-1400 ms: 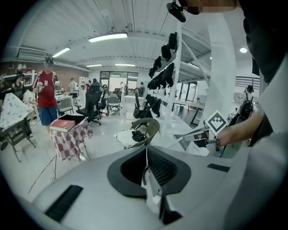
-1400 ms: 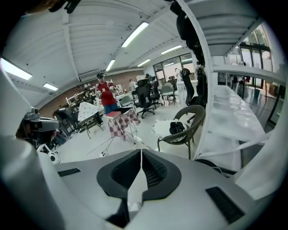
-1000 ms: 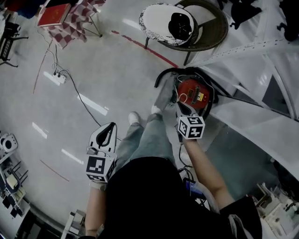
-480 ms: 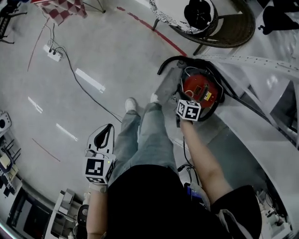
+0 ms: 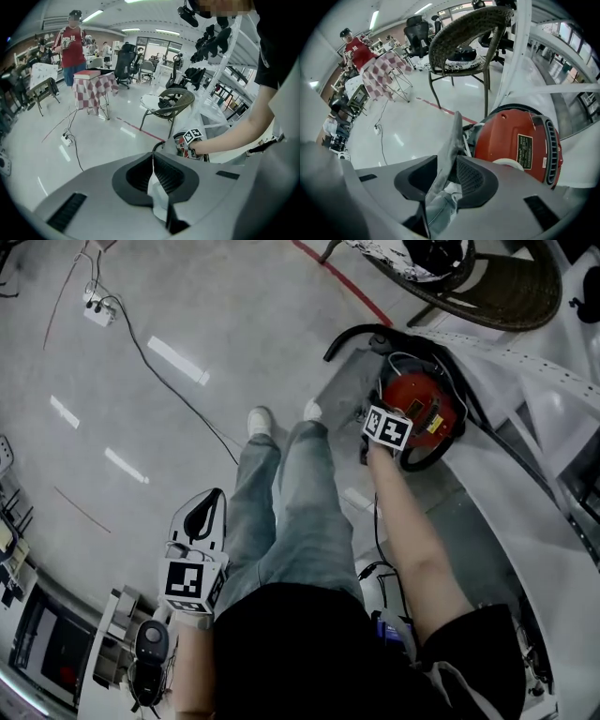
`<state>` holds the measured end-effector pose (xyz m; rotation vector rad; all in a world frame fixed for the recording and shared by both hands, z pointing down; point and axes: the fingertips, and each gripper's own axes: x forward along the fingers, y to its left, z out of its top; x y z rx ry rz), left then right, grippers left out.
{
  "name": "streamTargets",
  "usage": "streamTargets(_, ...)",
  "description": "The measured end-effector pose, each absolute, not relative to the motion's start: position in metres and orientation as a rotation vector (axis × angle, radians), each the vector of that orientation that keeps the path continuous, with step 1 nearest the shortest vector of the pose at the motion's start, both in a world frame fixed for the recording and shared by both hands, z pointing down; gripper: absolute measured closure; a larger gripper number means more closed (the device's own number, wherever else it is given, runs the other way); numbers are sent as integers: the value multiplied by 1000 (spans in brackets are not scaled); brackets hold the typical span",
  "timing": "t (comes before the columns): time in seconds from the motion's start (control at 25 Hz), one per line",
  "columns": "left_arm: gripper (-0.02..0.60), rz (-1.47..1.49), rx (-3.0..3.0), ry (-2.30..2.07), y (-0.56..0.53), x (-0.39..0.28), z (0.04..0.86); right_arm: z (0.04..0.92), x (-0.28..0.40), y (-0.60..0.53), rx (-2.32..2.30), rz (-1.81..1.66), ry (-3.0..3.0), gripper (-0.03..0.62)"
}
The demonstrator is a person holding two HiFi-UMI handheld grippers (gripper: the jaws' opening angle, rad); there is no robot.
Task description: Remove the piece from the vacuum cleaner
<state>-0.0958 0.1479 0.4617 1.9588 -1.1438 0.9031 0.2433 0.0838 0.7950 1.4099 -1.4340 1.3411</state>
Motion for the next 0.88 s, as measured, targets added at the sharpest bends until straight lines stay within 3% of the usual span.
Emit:
streamTargets(0.48,561,926,1895,-1190,159,-109,483,825,246,82,1475,1289,-1312,437)
streamTargets(0.68,561,937,1892,-1163,163,-108,489,826,253,84,1480,1261,-1253,505)
streamTargets(0.88,561,951,1898,-1143,164,-109,491,824,254,84,1487,1232,-1274,514)
